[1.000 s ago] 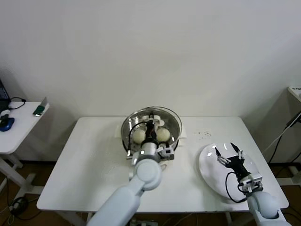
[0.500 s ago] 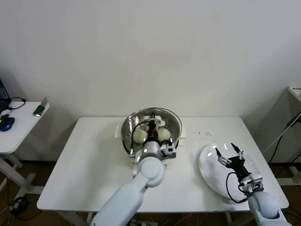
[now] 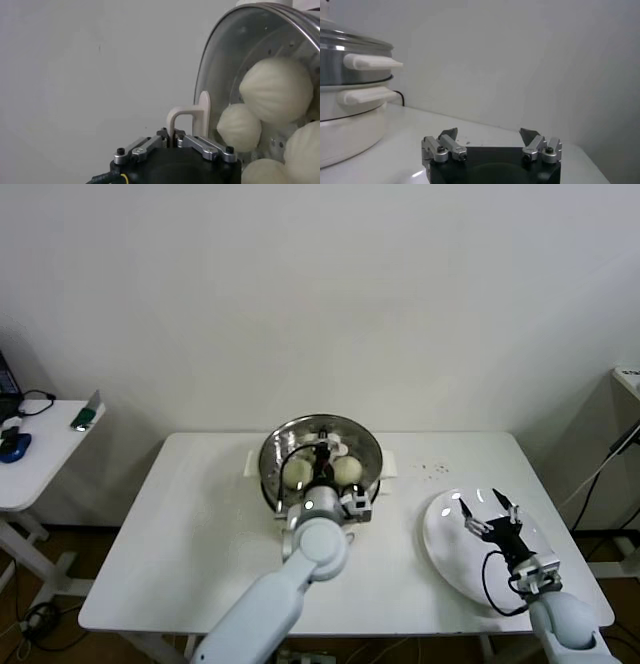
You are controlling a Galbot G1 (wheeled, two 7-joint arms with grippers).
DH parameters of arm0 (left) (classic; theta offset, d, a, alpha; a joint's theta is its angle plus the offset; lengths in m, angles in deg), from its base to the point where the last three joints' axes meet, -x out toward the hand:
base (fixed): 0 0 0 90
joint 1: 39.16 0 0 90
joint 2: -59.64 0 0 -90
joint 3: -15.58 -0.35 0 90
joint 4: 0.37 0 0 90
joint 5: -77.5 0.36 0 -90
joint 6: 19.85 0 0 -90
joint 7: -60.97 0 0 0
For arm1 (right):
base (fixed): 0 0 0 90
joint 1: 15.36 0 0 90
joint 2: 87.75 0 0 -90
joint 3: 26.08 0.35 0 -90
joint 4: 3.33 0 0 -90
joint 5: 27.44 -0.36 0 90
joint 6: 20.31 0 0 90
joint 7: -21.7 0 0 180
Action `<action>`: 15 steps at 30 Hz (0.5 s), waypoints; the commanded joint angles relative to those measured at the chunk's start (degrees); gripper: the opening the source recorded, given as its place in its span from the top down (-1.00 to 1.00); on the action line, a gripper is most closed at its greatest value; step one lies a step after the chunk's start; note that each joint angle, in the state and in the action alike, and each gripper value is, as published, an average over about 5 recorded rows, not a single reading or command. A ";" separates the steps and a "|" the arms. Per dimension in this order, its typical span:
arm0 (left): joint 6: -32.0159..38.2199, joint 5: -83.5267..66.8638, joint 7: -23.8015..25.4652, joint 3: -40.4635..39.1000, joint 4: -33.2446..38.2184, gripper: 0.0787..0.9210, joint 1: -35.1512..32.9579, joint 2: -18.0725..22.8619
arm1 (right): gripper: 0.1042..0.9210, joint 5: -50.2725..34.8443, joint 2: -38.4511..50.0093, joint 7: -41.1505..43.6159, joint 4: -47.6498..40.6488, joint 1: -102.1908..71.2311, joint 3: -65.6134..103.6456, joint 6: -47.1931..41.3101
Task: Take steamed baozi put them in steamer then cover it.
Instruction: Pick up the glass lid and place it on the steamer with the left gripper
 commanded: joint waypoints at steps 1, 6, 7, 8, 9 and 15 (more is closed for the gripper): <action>-2.48 -0.85 -1.38 -0.16 -1.06 0.84 0.19 -0.05 | -0.76 0.02 0.25 0.12 -0.07 0.31 -0.10 -0.01; -2.52 -1.40 -2.45 -0.27 -1.31 0.84 0.44 -0.25 | -0.76 0.04 0.24 0.25 0.00 0.31 -0.07 0.00; -2.51 -1.44 -2.66 -0.36 -1.38 0.84 0.49 -0.29 | -0.76 0.04 0.23 0.30 0.01 0.28 -0.05 0.01; -2.47 -1.45 -2.84 -0.45 -1.46 0.84 0.54 -0.31 | -0.76 0.05 0.22 0.36 0.02 0.24 -0.03 0.01; -2.42 -1.44 -2.96 -0.55 -1.57 0.84 0.57 -0.34 | -0.76 0.06 0.20 0.41 0.02 0.20 -0.01 0.02; -1.90 -1.15 -3.79 -0.65 -2.47 0.84 0.56 -0.68 | -0.76 0.12 0.13 0.65 0.11 -0.04 0.21 0.08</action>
